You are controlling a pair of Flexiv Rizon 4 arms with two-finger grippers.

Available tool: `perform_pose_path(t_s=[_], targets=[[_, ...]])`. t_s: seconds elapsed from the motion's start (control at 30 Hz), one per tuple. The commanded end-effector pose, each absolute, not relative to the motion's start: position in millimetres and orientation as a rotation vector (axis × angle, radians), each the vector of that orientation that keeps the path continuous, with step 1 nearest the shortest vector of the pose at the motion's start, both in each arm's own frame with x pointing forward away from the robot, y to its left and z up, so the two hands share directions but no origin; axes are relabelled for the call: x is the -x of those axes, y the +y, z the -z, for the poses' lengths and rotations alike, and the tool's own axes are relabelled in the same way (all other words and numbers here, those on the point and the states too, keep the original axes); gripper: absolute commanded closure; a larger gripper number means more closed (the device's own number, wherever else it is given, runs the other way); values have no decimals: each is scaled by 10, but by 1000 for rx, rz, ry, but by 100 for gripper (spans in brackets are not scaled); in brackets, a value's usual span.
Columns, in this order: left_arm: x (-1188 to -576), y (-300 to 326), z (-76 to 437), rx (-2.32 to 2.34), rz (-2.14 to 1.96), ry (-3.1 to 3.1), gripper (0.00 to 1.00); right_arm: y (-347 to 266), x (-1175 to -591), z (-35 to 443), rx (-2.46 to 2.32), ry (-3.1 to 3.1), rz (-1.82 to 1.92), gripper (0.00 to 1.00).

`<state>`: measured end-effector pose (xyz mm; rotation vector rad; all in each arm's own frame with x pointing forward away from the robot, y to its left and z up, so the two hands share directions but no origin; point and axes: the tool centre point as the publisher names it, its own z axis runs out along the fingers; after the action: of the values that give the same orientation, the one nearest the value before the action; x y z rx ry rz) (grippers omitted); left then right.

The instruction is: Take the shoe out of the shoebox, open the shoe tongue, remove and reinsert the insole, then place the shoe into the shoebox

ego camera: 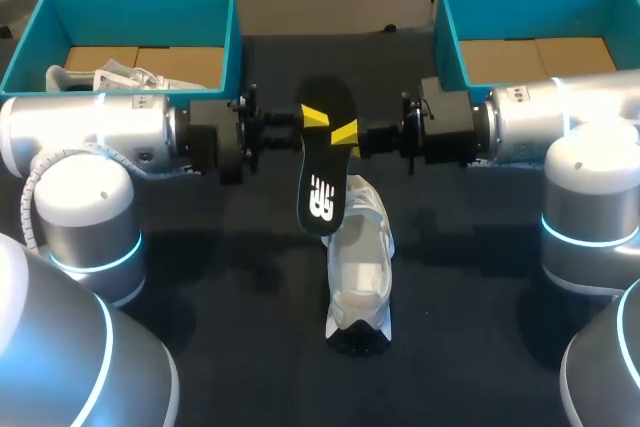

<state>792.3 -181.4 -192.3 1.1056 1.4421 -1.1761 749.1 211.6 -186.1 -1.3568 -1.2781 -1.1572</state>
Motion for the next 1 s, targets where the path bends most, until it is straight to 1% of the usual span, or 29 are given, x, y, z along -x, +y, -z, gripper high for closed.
perform_pose_path(t_s=[0.03, 0.07, 0.13, 0.17, 0.2, 0.43, 0.47, 0.53, 0.77, 1.0], targets=[[-7943, -1833, 1923, -1115, 1178, 1439, 78, 2141, -7494, 1869, 1359, -1277, 1159, 100], [-7944, -1839, 1925, -1117, 1178, 1439, 80, 2141, -7494, 1869, 1359, -1277, 1159, 100], [-7943, -1846, 1927, -1125, 1176, 1437, 86, 2141, -7494, 1869, 1359, -1277, 1159, 100], [-7944, -1848, 1928, -1126, 1175, 1437, 96, 2141, -7494, 1869, 1359, -1277, 1159, 100], [-7946, -1851, 1934, -1129, 1175, 1437, 100, 2141, -7494, 1869, 1359, -1277, 1159, 100], [-7944, -1840, 1966, -1136, 1168, 1444, 100, 2123, -7500, 1881, 1368, -1262, 1161, 100], [-7938, -1829, 1964, -1138, 1168, 1445, 100, 2113, -7501, 1881, 1370, -1260, 1166, 74], [-7920, -1799, 1952, -1144, 1167, 1444, 100, 2093, -7502, 1878, 1369, -1261, 1181, 0], [-7887, -1609, 1919, -1155, 1151, 1446, 100, 1893, -7466, 1934, 1373, -1267, 1211, 0], [-7806, -1445, 1953, -1179, 1163, 1473, 100, 1642, -7464, 2029, 1308, -1425, 1185, 0]])
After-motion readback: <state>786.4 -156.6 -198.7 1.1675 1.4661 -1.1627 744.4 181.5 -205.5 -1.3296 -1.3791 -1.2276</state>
